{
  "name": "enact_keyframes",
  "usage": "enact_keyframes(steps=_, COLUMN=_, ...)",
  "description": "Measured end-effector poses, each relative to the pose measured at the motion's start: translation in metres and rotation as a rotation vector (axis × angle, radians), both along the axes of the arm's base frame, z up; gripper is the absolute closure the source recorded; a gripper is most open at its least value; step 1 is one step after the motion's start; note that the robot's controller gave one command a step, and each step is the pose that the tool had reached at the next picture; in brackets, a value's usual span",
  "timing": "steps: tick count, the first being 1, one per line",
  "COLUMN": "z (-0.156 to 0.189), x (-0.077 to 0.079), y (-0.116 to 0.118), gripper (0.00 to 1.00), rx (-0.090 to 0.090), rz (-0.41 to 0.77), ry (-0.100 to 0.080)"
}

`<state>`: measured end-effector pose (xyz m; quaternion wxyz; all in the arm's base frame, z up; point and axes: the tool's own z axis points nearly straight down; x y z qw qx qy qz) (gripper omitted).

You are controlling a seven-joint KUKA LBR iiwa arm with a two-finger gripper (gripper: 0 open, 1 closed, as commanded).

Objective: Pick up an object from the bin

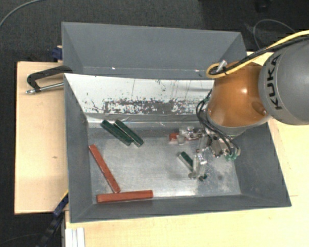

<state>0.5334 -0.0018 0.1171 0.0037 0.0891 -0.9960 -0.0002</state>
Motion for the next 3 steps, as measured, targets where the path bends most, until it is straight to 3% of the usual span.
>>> enact_keyframes(steps=1, z=-0.048, x=0.011, y=-0.045, gripper=0.00, rx=0.001, rz=-0.047, ry=-0.010)
enact_keyframes(steps=2, z=-0.046, x=0.011, y=-0.043, gripper=1.00, rx=0.002, rz=-0.044, ry=-0.011)
enact_keyframes(steps=3, z=0.108, x=-0.011, y=-0.038, gripper=1.00, rx=0.001, rz=0.100, ry=-0.015)
